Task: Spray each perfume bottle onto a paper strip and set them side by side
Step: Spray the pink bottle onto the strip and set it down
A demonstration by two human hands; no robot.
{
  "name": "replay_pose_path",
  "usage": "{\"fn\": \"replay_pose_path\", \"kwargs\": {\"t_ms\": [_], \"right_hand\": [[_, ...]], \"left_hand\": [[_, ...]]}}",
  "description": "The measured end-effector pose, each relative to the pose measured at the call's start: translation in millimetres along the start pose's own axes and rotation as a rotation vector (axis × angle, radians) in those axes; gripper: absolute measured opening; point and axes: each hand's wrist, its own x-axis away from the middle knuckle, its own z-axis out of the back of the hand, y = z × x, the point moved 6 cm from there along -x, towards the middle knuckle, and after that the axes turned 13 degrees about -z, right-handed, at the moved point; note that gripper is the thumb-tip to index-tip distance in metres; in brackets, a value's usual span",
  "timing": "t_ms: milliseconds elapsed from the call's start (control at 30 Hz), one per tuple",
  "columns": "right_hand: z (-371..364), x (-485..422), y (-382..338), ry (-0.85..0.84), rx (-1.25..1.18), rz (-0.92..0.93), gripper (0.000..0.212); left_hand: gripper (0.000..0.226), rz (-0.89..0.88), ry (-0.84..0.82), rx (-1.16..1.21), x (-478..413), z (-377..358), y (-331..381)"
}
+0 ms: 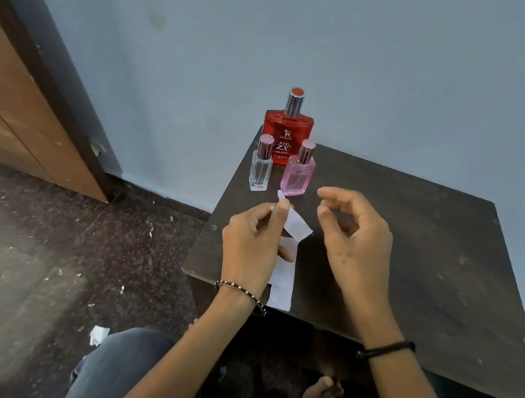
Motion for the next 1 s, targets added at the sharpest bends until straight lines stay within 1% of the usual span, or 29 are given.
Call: {"fn": "replay_pose_path", "kwargs": {"t_ms": [33,67,167,233,300,433,567,667,733,833,933,1000], "right_hand": [[-3,-8,-1,0.002,0.002,-0.036,0.027],[-7,-16,-1,-0.020,0.005,-0.071,0.037],[-27,-38,-4,-0.150,0.022,-0.128,0.070],[-39,-47,-7,-0.211,0.052,-0.116,0.078],[-46,-54,-7,-0.238,0.069,-0.115,0.075],[-52,-60,-2,-0.262,0.043,-0.102,0.058],[-49,-62,-2,-0.243,0.031,-0.051,0.041],[-42,-59,-1,-0.240,0.019,-0.053,0.039],[-31,-51,2,-0.212,-0.015,-0.091,0.038],[-11,-35,9,-0.213,-0.178,-0.214,0.037],[2,-16,12,-0.328,-0.430,-0.327,0.032],[7,-7,10,-0.406,-0.527,-0.327,0.028]], "left_hand": [[0.036,-0.004,0.002,0.005,-1,1,0],[0.035,-0.008,0.006,0.010,-1,2,1],[0.021,-0.003,0.025,0.034,-3,4,1],[0.020,-0.001,0.045,0.064,-2,5,3],[0.025,-0.027,0.040,0.077,-1,5,4],[0.017,-0.062,-0.021,0.044,-4,3,4],[0.013,-0.079,-0.034,-0.026,-5,1,-1],[0.013,-0.094,-0.034,-0.058,-5,2,-3],[0.012,-0.101,-0.041,-0.054,-5,1,-2],[0.015,-0.088,-0.049,-0.039,-7,-2,-2],[0.017,-0.102,-0.050,-0.044,-7,-5,2],[0.017,-0.125,-0.061,-0.042,-6,-8,5]]}}
